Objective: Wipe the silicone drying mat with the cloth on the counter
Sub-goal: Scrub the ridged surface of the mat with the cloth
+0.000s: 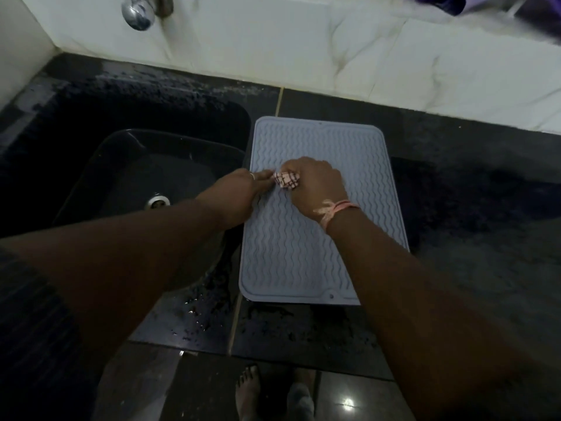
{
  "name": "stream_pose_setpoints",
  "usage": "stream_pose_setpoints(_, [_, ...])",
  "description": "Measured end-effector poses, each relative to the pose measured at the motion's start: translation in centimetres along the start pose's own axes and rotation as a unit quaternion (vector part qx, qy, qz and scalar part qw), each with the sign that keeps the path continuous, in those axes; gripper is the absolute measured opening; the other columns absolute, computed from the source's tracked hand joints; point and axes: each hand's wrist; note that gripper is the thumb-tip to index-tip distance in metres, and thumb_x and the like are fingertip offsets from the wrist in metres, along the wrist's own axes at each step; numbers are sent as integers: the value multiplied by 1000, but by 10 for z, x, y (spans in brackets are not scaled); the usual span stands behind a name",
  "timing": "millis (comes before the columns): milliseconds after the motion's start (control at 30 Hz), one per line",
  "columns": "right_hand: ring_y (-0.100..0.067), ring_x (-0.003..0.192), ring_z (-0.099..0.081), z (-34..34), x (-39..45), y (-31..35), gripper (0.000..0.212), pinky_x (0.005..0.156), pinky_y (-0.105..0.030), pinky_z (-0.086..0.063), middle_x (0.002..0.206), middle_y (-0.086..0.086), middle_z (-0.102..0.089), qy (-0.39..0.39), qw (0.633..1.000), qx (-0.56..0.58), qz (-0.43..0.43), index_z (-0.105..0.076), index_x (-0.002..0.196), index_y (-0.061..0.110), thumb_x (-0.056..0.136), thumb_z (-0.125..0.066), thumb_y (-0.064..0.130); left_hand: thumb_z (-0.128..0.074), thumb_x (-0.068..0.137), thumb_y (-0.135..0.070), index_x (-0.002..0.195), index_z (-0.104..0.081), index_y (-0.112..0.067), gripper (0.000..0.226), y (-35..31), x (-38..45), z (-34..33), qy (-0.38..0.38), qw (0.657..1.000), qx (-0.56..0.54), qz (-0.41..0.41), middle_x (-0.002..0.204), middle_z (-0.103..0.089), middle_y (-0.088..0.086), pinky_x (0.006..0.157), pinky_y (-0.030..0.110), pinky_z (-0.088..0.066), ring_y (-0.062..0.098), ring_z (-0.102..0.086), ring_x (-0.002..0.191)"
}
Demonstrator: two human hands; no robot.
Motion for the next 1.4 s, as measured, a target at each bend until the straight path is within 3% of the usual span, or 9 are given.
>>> stream_pose_setpoints(133, [-29, 108, -57, -9, -32, 7, 27, 96, -42, -39, 113, 2, -66, 12, 999, -40, 14, -70, 108, 30, 86, -64, 16, -54, 95, 0, 162, -27, -21, 75, -1, 0, -3, 1, 1000, 14, -12, 170, -18, 3, 119, 34, -27, 30, -35, 142])
stream_pose_setpoints(433, [-23, 109, -58, -7, -176, 27, 54, 93, -45, -44, 124, 9, -67, 132, 988, 47, 59, -72, 116, 29, 69, -66, 2, -51, 104, -12, 164, -15, -18, 70, -6, -3, -3, 31, 999, 15, 9, 172, -10, 4, 123, 33, -19, 32, -27, 148])
stream_pose_setpoints(567, [-12, 107, -66, 9, -167, 22, 45, 98, -38, -53, 115, 3, -73, 205, 956, 204, 51, -75, 114, 14, 79, -64, -11, -57, 96, -4, 163, -20, -16, 77, -13, -2, 5, 69, 997, 6, 18, 172, -11, 5, 124, 41, -21, 33, -24, 152])
stream_pose_setpoints(733, [-5, 91, -67, 28, -79, 11, 22, 85, -30, -55, 96, 5, -73, 58, 971, 230, 22, -76, 103, 17, 94, -63, 1, -64, 96, -23, 159, -34, -21, 71, -22, -31, 9, 4, 996, -25, 88, 169, -23, 2, 123, 49, -24, 33, -17, 155])
stream_pose_setpoints(867, [-20, 97, -65, 15, -9, 14, 16, 91, -44, -54, 101, -1, -71, -16, 994, 110, -2, -73, 104, 19, 95, -62, 12, -77, 80, -59, 162, -21, -33, 103, -32, -64, 7, 100, 982, 17, 158, 173, -2, 0, 122, 58, -11, 36, 4, 157])
stream_pose_setpoints(1000, [-29, 118, -57, -2, 2, 26, 31, 105, -48, -43, 125, 0, -65, 44, 999, -21, 8, -67, 120, 30, 91, -65, 17, -81, 64, -72, 163, 4, -34, 136, -37, -74, 8, 163, 969, 54, 177, 171, 13, 7, 123, 60, 0, 42, 18, 154])
stream_pose_setpoints(1100, [-28, 112, -56, -5, -27, 33, 29, 99, -45, -40, 114, 2, -64, 51, 997, -41, 30, -69, 108, 29, 85, -64, 11, -81, 59, -76, 162, 8, -35, 143, -38, -72, 8, 171, 965, 91, 176, 170, 17, 10, 124, 61, 3, 43, 21, 153])
stream_pose_setpoints(1267, [-19, 99, -64, -2, -116, 44, 38, 91, -42, -50, 104, 4, -70, 97, 989, 83, 76, -76, 104, 26, 77, -64, 2, -78, 59, -79, 160, 12, -41, 141, -32, -77, 0, 147, 969, 73, 184, 170, 16, 13, 124, 61, 1, 43, 20, 154])
stream_pose_setpoints(1400, [-10, 106, -66, 3, -140, 43, 43, 97, -34, -53, 113, 6, -73, 204, 966, 140, 73, -76, 115, 20, 79, -68, -3, -76, 62, -79, 160, 9, -44, 134, -28, -84, 0, 121, 974, 55, 182, 170, 15, 14, 123, 61, 0, 43, 17, 154])
Point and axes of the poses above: each hand's wrist, its own x-axis towards the middle knuckle, its own z-axis out of the back of the hand, y = z × x
